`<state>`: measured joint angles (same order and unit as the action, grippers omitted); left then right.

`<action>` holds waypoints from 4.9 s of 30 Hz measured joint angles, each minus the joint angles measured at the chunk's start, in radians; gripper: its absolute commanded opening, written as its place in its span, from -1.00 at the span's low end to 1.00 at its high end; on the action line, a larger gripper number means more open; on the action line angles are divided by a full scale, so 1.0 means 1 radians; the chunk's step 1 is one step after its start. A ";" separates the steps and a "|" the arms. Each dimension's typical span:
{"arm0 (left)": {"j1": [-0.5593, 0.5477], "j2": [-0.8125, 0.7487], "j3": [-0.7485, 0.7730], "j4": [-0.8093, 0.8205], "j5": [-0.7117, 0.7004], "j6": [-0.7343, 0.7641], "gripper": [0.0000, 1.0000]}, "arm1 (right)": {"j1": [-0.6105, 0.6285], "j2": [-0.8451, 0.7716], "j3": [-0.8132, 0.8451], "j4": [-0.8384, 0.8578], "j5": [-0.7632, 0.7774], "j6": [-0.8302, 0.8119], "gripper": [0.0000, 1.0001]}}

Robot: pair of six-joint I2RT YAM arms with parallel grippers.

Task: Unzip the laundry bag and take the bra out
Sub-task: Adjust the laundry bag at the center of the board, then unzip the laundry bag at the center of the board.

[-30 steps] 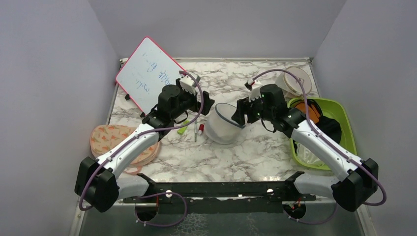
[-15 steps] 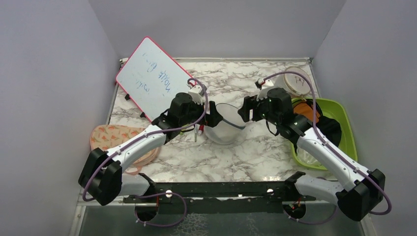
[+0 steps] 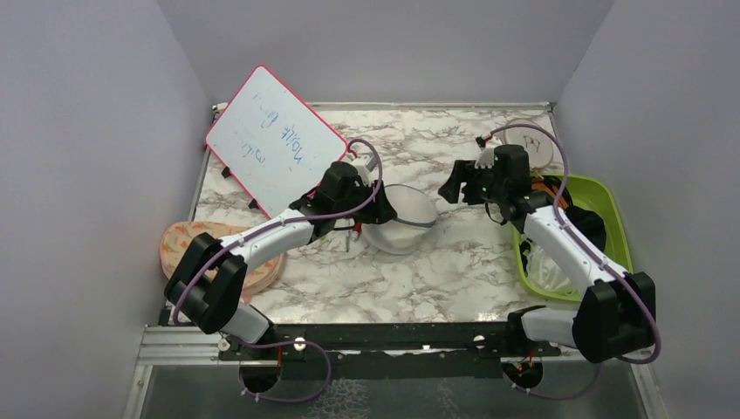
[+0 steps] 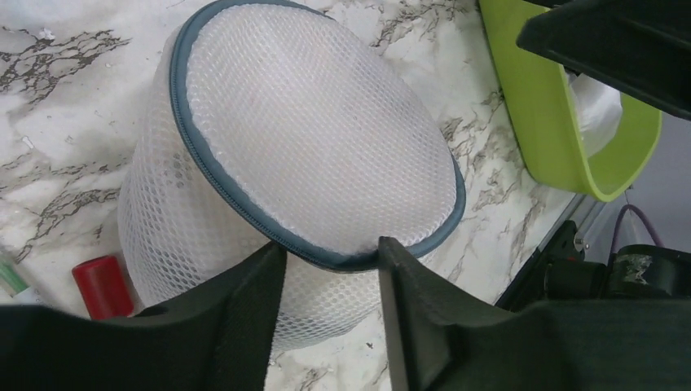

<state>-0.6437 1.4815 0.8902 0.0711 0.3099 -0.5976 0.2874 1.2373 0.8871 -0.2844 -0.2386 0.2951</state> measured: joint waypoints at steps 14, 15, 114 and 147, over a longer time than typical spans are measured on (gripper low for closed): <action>0.008 -0.033 -0.070 0.018 0.166 0.130 -1.00 | -0.103 0.226 -0.010 0.109 -0.341 0.036 0.39; 0.009 -0.037 -0.072 0.018 0.182 0.140 -1.00 | -0.108 0.243 -0.008 0.109 -0.351 0.036 0.39; -0.201 0.009 0.169 -0.172 0.017 0.492 -1.00 | -0.111 -0.211 -0.624 1.144 -0.855 0.047 -0.14; -0.194 0.009 0.169 -0.169 0.086 0.473 -1.00 | 0.003 -0.101 -0.557 1.019 -0.791 -0.342 -0.55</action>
<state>-0.8379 1.4902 1.0592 -0.0978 0.3958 -0.1249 0.2901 1.1362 0.3305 0.7341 -1.0294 -0.0467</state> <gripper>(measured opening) 0.021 0.261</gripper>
